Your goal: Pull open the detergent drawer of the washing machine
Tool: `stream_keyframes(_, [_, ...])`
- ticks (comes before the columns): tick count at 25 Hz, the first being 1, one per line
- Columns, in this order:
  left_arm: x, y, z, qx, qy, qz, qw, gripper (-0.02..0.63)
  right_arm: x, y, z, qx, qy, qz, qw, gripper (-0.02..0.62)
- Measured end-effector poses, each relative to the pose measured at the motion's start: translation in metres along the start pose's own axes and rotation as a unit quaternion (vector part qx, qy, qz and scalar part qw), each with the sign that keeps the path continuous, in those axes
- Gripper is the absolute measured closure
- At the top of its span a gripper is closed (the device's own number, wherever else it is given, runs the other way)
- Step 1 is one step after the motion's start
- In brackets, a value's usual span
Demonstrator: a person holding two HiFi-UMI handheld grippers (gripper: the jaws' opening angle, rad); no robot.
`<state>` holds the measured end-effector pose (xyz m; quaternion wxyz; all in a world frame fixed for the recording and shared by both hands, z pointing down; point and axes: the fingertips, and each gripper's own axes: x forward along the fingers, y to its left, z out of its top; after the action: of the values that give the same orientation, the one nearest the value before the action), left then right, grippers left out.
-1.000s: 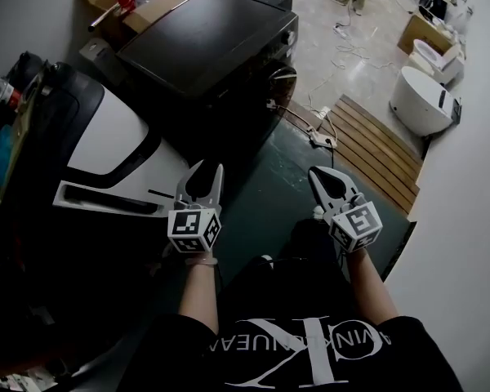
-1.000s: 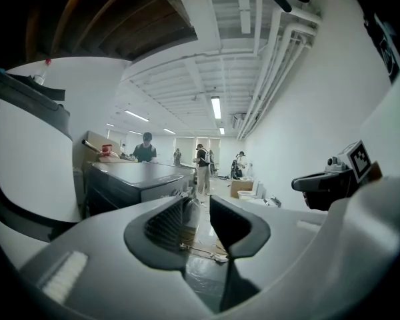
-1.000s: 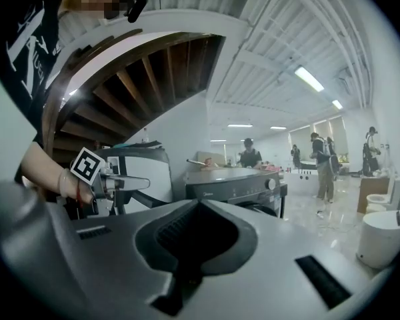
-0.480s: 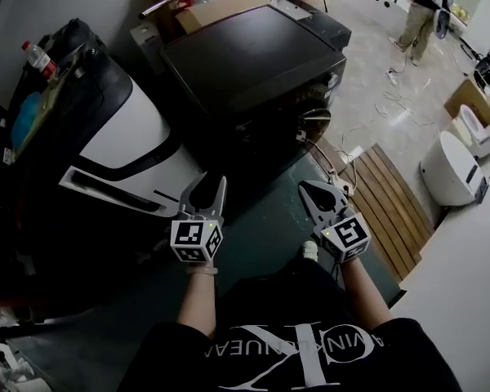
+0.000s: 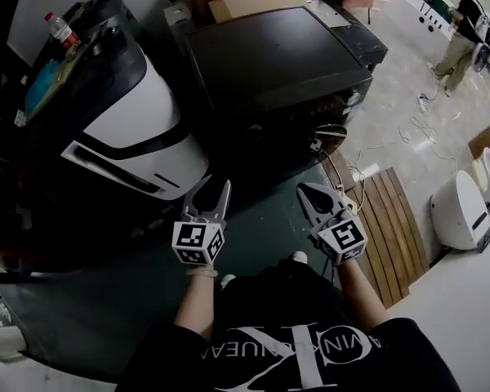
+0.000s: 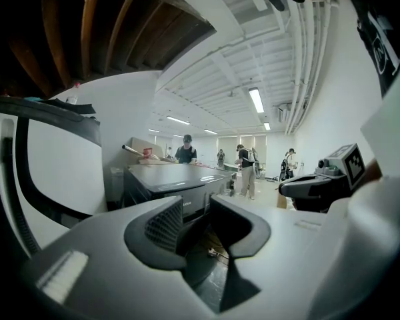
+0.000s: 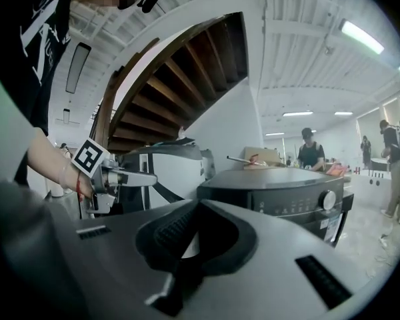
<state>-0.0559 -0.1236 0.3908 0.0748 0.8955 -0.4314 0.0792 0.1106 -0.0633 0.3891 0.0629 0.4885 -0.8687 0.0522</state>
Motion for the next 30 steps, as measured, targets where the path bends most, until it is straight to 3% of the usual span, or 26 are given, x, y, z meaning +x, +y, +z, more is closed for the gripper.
stream_keyframes(12, [-0.004,-0.018,-0.044,-0.062,0.015,0.100,0.9929,0.479,0.008,-0.028,-0.023,-0.007,0.018,0.093,0.996,0.583])
stream_keyframes(17, [0.011,-0.023,-0.054,-0.081,0.026,0.100,0.9913,0.479,0.016,-0.034,-0.025,-0.003,0.021,0.108,0.994,0.583])
stream_keyframes(25, [0.069,-0.013,-0.074,-0.101,0.036,0.075,0.9914,0.479,0.053,-0.042,-0.030,0.033,0.020,0.092,0.995,0.583])
stream_keyframes(30, [0.096,-0.003,-0.090,-0.150,0.032,0.065,0.9860,0.479,0.075,-0.042,-0.047,0.027,0.035,0.101,0.994,0.583])
